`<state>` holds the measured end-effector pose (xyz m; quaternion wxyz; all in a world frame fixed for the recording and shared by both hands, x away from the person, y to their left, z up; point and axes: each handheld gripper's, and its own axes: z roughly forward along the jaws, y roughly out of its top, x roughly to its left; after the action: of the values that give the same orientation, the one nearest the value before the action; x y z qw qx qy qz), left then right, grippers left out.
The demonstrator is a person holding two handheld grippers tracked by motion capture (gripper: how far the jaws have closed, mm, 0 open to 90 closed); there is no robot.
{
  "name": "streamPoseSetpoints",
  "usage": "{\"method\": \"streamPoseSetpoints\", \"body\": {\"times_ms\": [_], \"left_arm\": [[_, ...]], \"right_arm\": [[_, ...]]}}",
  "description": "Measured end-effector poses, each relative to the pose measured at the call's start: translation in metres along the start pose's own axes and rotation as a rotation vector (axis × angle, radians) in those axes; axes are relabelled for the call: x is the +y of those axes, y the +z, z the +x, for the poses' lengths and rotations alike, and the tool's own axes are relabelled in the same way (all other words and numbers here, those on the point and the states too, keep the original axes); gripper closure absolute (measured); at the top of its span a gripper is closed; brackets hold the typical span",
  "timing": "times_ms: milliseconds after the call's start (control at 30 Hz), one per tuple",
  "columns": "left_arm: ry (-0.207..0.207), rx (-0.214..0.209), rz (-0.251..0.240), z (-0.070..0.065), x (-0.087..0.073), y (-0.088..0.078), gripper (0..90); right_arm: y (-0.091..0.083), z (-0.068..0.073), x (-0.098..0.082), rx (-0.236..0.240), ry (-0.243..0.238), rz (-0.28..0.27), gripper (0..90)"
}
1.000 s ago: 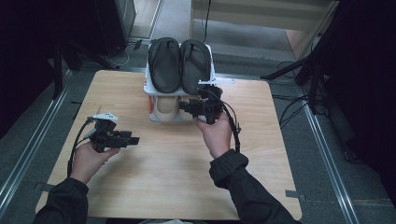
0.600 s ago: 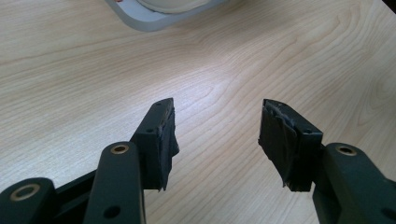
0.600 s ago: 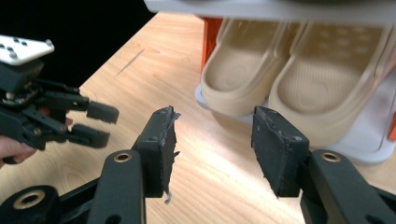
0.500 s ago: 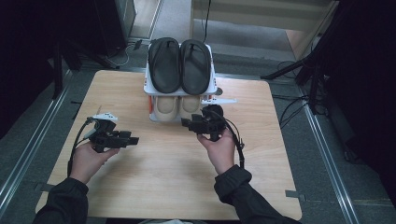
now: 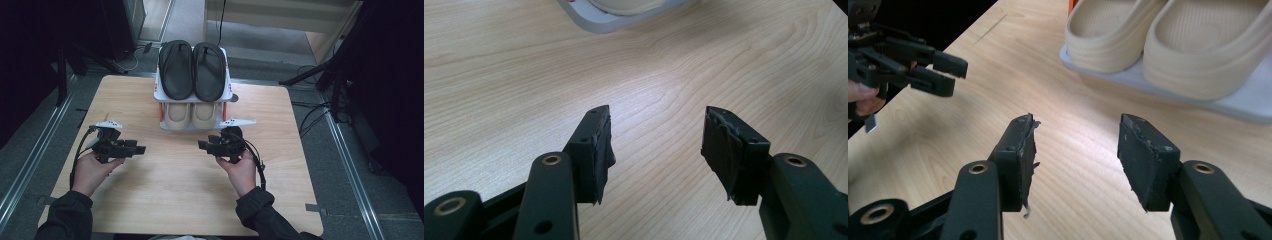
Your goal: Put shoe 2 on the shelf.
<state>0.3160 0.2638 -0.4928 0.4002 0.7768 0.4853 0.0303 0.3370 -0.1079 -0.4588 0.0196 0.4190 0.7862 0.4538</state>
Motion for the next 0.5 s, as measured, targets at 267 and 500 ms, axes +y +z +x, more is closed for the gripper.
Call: {"method": "streamPoseSetpoints", "body": {"times_ms": [267, 500], "left_arm": [[0.001, 0.001, -0.001, 0.001, -0.001, -0.001, 45.8], [0.001, 0.000, -0.001, 0.000, -0.001, 0.000, 45.8]], "right_arm": [[-0.003, -0.009, -0.021, 0.000, -0.006, 0.021, 49.7], [-0.011, -0.021, -0.037, 0.006, 0.021, -0.007, 49.5]]}}
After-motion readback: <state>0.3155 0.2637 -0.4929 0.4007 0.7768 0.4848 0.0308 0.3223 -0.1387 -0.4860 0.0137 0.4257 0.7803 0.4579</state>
